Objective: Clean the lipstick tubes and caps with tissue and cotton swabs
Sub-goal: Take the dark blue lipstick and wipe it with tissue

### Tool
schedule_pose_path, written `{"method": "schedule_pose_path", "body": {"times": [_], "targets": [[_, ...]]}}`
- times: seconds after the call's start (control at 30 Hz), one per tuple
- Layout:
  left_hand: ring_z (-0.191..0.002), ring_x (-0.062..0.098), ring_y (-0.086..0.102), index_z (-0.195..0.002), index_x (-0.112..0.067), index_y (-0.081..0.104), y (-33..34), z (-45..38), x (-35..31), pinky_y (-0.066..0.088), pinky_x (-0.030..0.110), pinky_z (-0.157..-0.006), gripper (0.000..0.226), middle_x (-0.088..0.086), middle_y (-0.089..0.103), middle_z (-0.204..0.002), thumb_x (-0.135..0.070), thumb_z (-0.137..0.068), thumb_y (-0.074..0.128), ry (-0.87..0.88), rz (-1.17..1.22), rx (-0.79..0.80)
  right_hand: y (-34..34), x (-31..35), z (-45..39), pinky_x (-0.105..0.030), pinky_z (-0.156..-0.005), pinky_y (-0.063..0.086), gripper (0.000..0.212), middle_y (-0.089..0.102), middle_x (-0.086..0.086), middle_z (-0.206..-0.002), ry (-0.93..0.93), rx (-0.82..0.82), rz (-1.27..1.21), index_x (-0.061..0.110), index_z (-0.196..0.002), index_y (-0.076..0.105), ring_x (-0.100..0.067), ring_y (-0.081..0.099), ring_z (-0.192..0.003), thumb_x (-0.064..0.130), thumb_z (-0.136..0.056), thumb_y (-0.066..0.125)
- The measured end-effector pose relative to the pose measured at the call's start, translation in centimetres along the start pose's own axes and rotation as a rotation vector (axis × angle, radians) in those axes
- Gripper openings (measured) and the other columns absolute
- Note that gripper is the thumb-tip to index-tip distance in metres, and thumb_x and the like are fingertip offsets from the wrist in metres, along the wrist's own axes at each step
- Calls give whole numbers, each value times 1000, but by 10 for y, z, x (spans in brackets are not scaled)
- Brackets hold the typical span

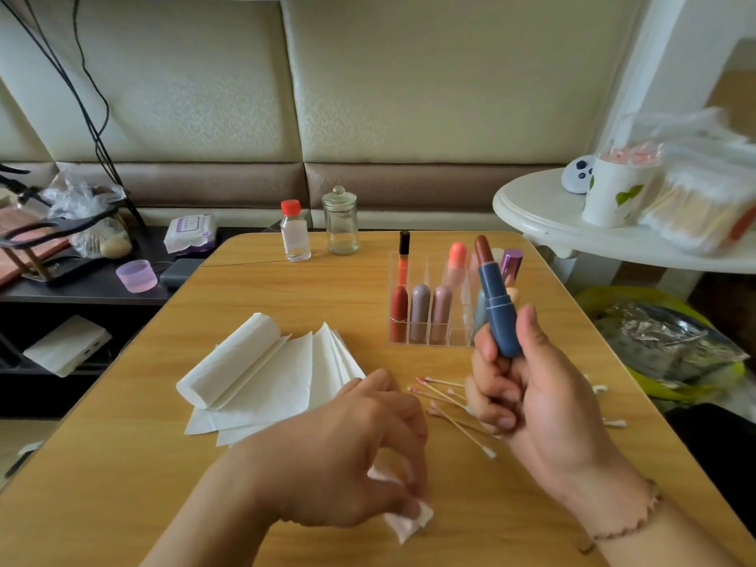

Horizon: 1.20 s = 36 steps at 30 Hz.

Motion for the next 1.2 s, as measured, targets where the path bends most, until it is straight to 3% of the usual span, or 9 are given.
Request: {"method": "schedule_pose_path", "body": {"times": [0.1,0.17,0.27,0.43,0.6,0.8,0.93,1.07,1.2], "targets": [[-75,5,56,-80,-25,68,-26,0,13,41,15,-66,8,-14,64,-75,-22,-87,71,-155,218,-393,7,3,3,-19,-41,27,59,29,4,-55,-92,45,71,21,-71,58,-11,26,-43,80,-75,61],[-54,4,54,-81,-19,66,-37,8,24,41,15,-54,10,-7,64,-63,-18,-91,68,-286,469,-695,14,5,8,-20,-43,28,60,32,5,-55,-166,85,169,19,-74,57,-12,26,-45,79,-77,59],[-43,9,49,-81,-7,65,-33,12,35,37,17,-43,13,-3,60,-53,-17,-89,69,-363,796,-904,26,0,16,-20,-45,28,59,35,9,-55,-201,148,301,18,-74,55,-11,28,-48,76,-83,54],[-56,16,52,-91,-8,72,-24,5,42,44,25,-54,22,9,67,-70,-23,-77,80,-278,1051,-815,28,-12,15,-29,-49,27,56,35,-5,-58,-196,130,505,17,-76,54,-18,29,-50,72,-87,49],[-58,16,47,-90,-13,77,-20,1,43,43,22,-57,17,13,66,-75,-11,-73,73,-194,1196,-704,22,-8,13,-35,-52,26,45,36,6,-59,-222,68,596,22,-76,57,-18,30,-53,64,-90,45],[-69,17,53,-107,4,71,-13,-6,42,48,26,-66,36,17,58,-86,-11,-75,68,-40,1463,-564,22,-7,13,-34,-51,28,39,39,10,-58,-233,86,608,32,-74,54,-13,32,-52,64,-91,40],[-79,17,56,-105,-7,74,-5,-12,43,50,24,-72,39,11,67,-94,-25,-72,85,-38,1431,-590,29,-3,16,-43,-46,30,36,37,7,-55,-288,108,708,44,-83,58,-25,33,-50,71,-93,36],[-86,28,47,-103,-9,76,-1,-11,45,48,27,-76,34,18,63,-98,-30,-77,75,-115,1386,-646,28,0,16,-36,-47,43,47,49,9,-52,-365,62,926,36,-98,61,-10,45,-44,69,-95,28],[-87,32,42,-94,-7,74,-1,-9,45,39,50,-84,47,23,56,-93,-51,-76,77,-123,1280,-664,27,0,17,-29,-60,53,44,68,13,-74,-400,33,1083,40,-99,57,-9,68,-71,70,-96,24]]}}
Point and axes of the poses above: each hand's wrist, its own z-axis away from the middle knuckle, its own y-axis out of the palm, x = y × z, the point moved 8 cm from there along -z, towards the middle knuckle
